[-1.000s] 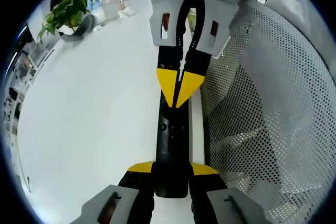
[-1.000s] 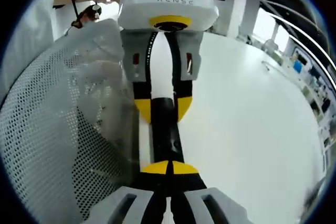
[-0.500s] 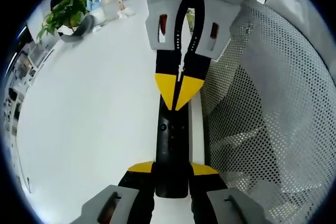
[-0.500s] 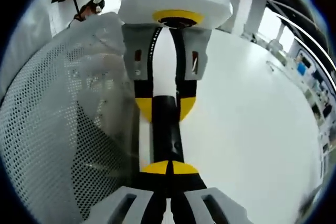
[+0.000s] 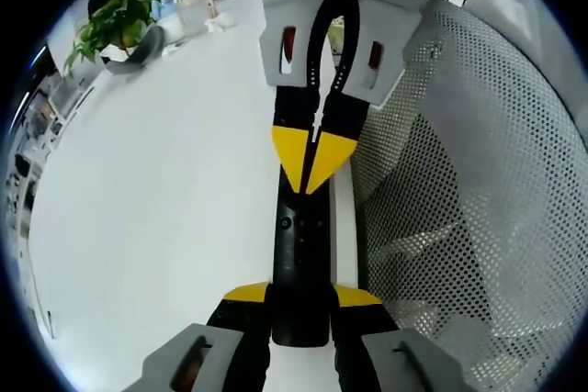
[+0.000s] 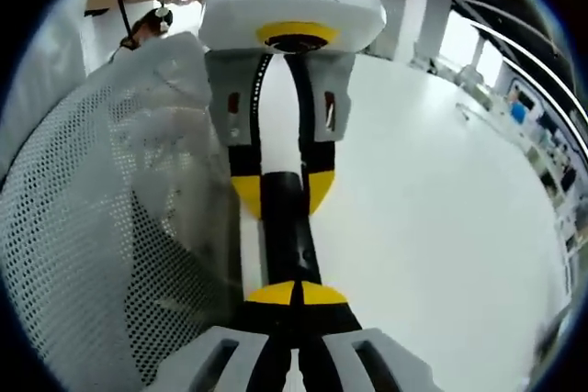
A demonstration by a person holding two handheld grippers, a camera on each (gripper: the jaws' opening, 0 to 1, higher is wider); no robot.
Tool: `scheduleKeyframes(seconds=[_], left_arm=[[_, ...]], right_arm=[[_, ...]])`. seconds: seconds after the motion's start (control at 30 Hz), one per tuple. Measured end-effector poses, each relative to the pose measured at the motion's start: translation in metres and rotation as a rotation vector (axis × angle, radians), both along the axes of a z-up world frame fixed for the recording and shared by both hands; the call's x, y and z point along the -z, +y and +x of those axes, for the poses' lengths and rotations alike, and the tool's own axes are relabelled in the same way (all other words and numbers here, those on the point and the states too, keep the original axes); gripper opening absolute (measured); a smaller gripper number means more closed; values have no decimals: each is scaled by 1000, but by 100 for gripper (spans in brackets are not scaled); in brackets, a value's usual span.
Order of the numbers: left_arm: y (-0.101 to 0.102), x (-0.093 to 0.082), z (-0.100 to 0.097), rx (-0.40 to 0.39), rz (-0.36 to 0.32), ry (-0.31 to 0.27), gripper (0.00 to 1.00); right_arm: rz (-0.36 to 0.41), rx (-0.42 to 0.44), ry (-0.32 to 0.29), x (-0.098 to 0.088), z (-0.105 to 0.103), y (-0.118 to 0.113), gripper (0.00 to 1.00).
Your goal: Press the specified remote control buttons in sequence, fully releasing each button before pressing the next.
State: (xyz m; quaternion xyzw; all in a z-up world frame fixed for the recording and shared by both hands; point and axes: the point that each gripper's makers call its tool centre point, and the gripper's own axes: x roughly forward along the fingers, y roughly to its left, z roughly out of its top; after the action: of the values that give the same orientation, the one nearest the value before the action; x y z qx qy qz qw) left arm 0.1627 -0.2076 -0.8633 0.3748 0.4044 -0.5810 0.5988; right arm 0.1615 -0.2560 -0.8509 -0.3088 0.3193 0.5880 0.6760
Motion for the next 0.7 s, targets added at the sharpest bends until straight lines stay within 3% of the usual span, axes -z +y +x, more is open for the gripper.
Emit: scheduleKeyframes(seconds=[0.3, 0.7], left_arm=[[0, 0, -1, -9, -2, -2, 24], [-1, 0, -2, -13, -2, -4, 24]], right_arm=[[3, -36, -46, -2, -1, 8, 0], [10, -54, -62, -1, -3, 11, 0]])
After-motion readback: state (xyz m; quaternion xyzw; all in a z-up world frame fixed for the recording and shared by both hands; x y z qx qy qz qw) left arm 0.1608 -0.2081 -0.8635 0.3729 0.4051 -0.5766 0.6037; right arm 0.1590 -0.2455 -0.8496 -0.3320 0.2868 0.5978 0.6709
